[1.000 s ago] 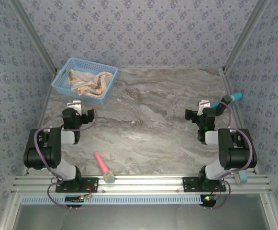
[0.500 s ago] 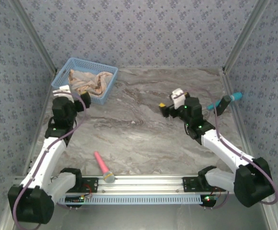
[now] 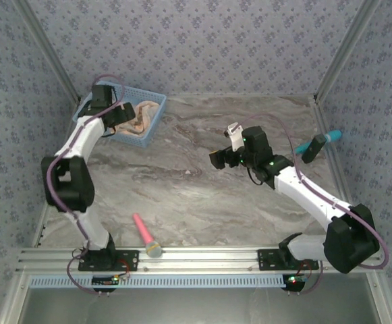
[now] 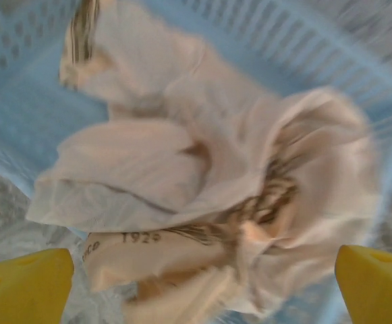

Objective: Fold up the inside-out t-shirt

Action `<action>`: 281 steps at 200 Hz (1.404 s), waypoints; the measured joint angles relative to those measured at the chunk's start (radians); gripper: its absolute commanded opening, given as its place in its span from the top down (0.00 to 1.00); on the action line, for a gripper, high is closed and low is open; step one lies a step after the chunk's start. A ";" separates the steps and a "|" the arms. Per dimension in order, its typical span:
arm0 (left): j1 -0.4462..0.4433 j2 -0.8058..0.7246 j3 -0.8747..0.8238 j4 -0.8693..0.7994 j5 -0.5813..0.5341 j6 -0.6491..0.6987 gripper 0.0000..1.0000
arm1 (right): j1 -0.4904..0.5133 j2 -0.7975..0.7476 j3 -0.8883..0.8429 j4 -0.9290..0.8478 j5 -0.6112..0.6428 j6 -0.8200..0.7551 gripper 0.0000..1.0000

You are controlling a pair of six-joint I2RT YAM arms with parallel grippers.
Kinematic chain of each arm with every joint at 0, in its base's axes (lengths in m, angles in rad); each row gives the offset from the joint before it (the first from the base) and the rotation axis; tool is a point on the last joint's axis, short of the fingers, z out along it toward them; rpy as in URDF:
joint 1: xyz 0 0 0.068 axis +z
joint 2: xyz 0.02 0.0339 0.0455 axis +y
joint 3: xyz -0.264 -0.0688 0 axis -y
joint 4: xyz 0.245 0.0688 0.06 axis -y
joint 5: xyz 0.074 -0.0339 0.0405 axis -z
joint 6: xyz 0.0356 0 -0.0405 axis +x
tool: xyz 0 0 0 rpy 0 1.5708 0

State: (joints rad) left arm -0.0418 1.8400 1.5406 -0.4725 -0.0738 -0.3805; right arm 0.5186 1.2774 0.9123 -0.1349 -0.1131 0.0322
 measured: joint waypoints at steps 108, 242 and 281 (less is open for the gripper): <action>-0.154 0.011 0.488 -0.337 0.067 0.101 1.00 | 0.006 -0.233 0.008 -0.076 0.132 0.025 0.03; -0.422 -0.654 -0.541 0.017 0.201 -0.008 0.00 | -0.064 -0.146 -0.077 -0.231 -0.018 0.095 0.11; -0.298 -0.633 -0.574 0.020 0.130 -0.083 0.00 | 0.125 0.194 0.079 -0.174 -0.046 0.103 0.16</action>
State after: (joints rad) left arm -0.3397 1.2068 0.9668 -0.4522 0.0566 -0.4637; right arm 0.6434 1.4712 0.9909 -0.3092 -0.1589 0.1352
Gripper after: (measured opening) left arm 0.997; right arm 0.850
